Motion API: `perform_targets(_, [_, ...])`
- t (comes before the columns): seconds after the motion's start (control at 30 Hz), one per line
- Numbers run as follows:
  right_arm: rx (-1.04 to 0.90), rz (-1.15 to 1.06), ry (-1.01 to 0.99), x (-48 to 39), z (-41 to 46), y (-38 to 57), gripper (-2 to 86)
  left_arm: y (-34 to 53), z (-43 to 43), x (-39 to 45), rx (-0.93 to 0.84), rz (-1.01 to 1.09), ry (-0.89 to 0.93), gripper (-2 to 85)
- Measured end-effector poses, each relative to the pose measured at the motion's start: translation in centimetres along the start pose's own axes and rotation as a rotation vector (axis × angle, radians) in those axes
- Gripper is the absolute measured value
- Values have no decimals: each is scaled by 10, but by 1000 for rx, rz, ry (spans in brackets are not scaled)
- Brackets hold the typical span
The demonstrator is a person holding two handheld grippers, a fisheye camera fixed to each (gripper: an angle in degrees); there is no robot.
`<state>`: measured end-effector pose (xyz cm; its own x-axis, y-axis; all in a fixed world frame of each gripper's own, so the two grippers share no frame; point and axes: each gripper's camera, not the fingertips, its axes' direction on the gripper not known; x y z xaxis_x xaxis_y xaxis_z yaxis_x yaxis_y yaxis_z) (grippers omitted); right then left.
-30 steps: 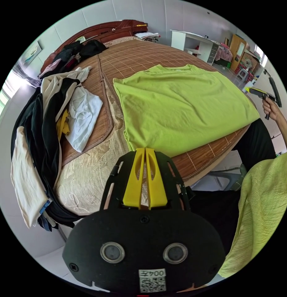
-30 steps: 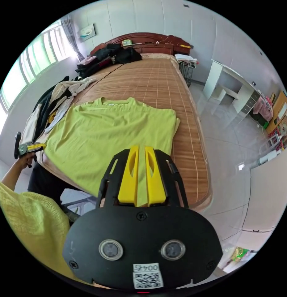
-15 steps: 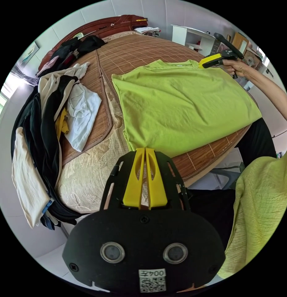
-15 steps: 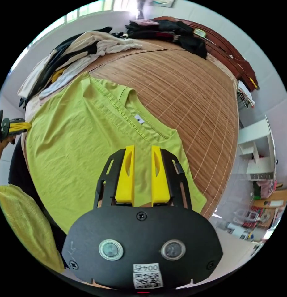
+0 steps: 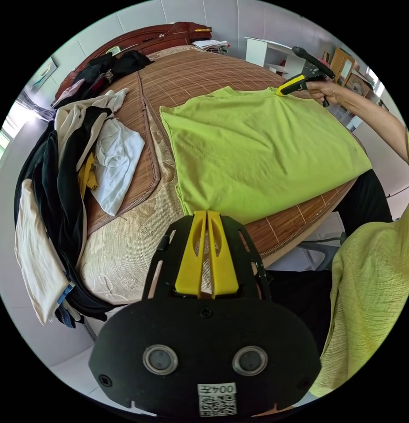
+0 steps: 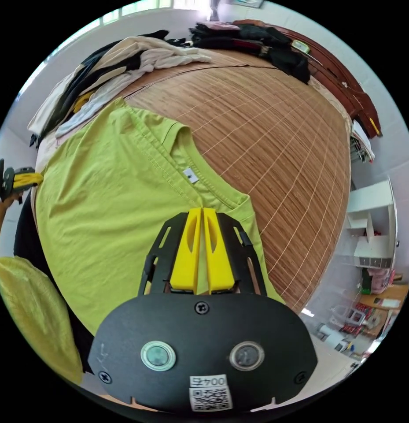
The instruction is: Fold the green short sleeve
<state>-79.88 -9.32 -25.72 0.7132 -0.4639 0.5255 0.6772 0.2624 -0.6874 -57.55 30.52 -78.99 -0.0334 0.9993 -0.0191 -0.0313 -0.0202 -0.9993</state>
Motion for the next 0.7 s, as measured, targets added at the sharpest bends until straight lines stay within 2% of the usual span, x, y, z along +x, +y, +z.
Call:
perform_targets(0.13, [-47,97,-24,2,28,8,34,-2,1,1,0,2,-1,3])
perform_targets(0.3, [105,236,-22,7,5,55,77,-3,4,2,9,-2,0,3])
perform_targets(0.47, [205,560,19,54,-6,193,77,-3,6,2,21,-4,1,2])
perform_targets(0.57, [185,641,-27,66,13,253,79,-4,7,2,18,-2,-5,2])
perform_targets(0.7, [215,687,-101,69,32,284,91,-8,10,5,7,-2,-24,2])
